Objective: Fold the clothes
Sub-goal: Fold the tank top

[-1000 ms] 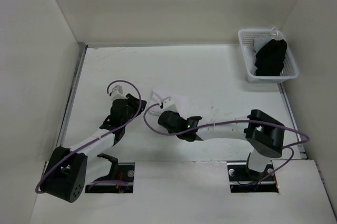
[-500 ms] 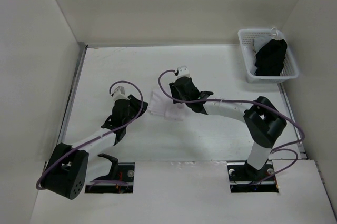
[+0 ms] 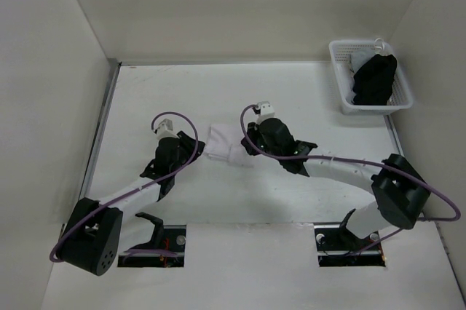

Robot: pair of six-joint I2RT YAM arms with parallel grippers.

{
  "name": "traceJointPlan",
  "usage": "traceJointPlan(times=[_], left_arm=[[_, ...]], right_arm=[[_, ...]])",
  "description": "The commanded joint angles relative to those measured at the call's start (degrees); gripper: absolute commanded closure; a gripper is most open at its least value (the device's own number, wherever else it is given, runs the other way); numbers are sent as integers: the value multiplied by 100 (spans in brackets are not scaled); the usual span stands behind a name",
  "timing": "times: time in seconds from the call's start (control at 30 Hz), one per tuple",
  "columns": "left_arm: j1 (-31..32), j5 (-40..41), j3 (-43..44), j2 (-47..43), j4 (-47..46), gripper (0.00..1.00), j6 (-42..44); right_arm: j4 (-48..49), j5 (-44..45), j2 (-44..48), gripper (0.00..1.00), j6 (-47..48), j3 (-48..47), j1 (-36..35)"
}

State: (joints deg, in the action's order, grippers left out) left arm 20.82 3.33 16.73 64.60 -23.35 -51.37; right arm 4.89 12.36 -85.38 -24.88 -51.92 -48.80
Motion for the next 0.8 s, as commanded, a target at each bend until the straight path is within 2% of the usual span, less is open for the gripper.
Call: traceJointPlan(times=[0.0,0.1,0.2,0.57,0.7,0.77], left_arm=[[49,-52,172,26,-231,70,75],[67,-61,181,35,-205,70,75],[23,-78,173,-26,-196,70,84],[41,-78,155,141,-284,70,66],[-12,-78,76,-26,-240,70,75],[-47,-78,32,-157,-222,70,75]], right_arm=[[1116,-1260,-145,86,-735,594,198],[2109,-2173,-399,85,-1096,902,445],[2683,-2755,-768,85,-1422,982,604],[3396,-2730,-1946,87,-2029,666,1342],[3440,-2642,-2053,86,-2143,665,1412],[3484,-2642,-1939,82,-2196,709,1430]])
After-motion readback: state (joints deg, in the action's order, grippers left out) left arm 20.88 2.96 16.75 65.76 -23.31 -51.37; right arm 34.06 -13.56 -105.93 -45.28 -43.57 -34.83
